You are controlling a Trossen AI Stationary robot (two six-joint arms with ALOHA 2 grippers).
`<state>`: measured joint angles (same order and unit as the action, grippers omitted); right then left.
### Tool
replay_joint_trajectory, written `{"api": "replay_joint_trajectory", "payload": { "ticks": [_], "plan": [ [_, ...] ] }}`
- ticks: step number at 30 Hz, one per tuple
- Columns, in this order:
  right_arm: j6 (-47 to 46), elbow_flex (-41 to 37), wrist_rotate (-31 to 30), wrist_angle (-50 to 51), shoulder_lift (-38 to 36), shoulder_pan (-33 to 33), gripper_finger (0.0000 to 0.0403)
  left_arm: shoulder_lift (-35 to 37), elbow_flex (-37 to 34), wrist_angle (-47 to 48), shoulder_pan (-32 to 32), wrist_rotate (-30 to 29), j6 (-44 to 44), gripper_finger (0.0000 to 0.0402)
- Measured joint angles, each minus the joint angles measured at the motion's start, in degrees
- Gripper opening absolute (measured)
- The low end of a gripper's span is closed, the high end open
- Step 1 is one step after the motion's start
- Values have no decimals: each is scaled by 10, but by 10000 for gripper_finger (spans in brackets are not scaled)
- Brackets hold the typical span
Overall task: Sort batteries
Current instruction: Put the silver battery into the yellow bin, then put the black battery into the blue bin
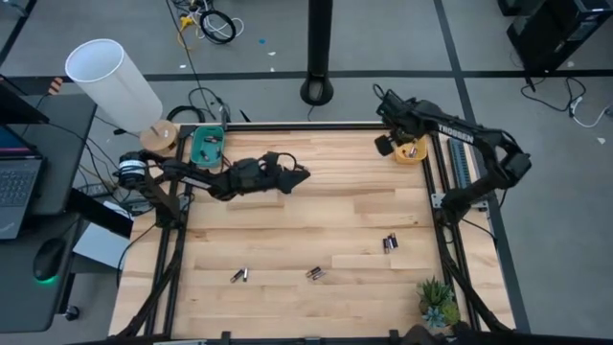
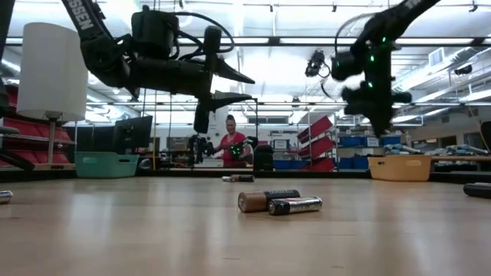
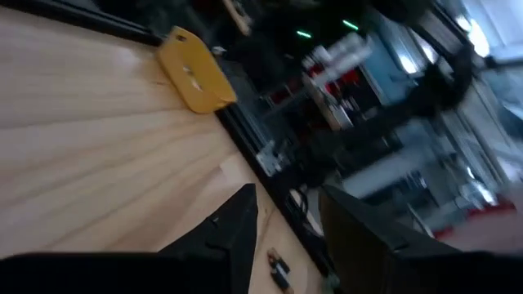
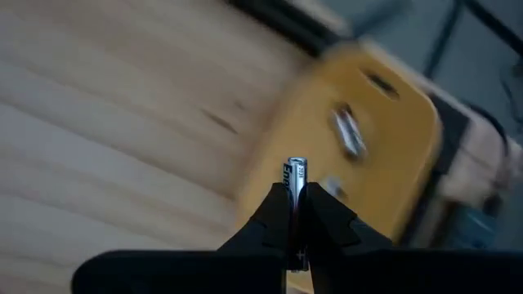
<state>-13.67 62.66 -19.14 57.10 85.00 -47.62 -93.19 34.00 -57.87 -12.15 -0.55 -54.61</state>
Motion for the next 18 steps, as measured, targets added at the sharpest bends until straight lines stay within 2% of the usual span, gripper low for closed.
{"api": "replay_joint_trajectory", "payload": {
  "ticks": [5,13,15,18],
  "plan": [
    [50,11,-11,43,30,-24,29,0,0,-1,-21,68,53,144],
    [64,10,-32,51,47,-27,176,0,0,2,-25,81,92,144],
    [66,15,-33,59,40,-26,199,3,0,13,-30,80,84,144],
    [68,43,-30,77,13,5,211,37,1,67,-32,73,87,143]
  ]
}}
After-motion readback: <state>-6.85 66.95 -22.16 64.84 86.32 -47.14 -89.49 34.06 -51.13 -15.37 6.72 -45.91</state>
